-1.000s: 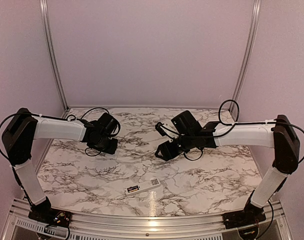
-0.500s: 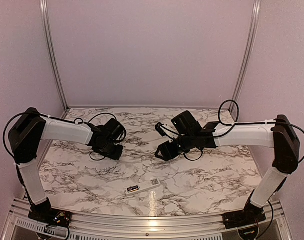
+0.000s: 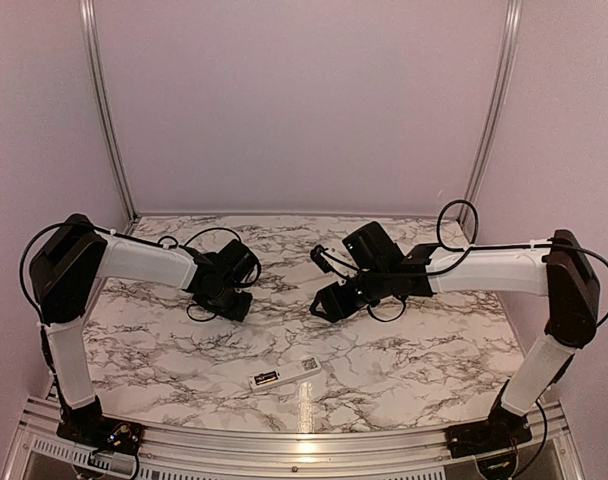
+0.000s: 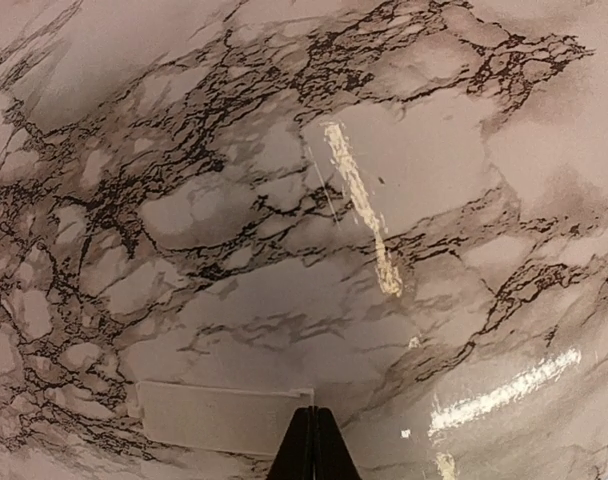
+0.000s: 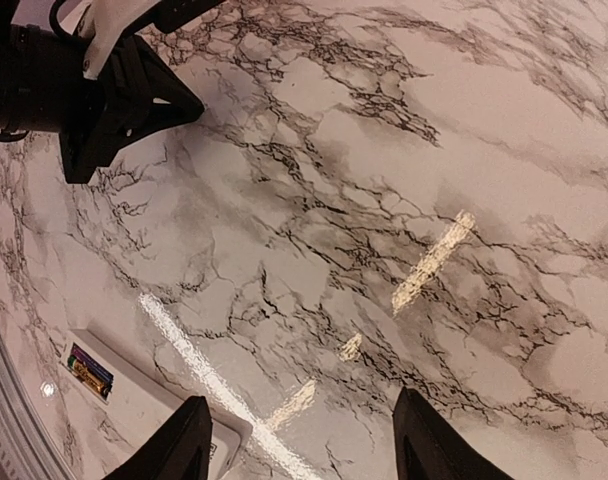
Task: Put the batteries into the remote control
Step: Pick up the battery cover from the center of the board, then pass from the left arm to the right
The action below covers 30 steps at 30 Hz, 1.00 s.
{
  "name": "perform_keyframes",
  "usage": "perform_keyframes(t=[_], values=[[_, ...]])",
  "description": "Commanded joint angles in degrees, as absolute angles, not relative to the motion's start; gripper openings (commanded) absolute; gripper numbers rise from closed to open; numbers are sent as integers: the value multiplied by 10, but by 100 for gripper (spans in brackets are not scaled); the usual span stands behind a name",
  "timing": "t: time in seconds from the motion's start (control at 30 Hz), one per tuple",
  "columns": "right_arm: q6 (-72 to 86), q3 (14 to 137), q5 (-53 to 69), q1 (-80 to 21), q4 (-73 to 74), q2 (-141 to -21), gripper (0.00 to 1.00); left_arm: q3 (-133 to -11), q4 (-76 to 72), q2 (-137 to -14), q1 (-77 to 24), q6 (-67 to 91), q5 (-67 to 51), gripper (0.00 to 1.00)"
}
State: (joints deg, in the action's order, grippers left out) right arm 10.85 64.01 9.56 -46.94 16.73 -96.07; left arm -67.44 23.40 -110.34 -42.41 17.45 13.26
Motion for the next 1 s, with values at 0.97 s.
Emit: perform_keyframes(t=[0.97], values=[[72,509,186,-424,34,-858,61,-672,237,-904,-498,193,-100,0]])
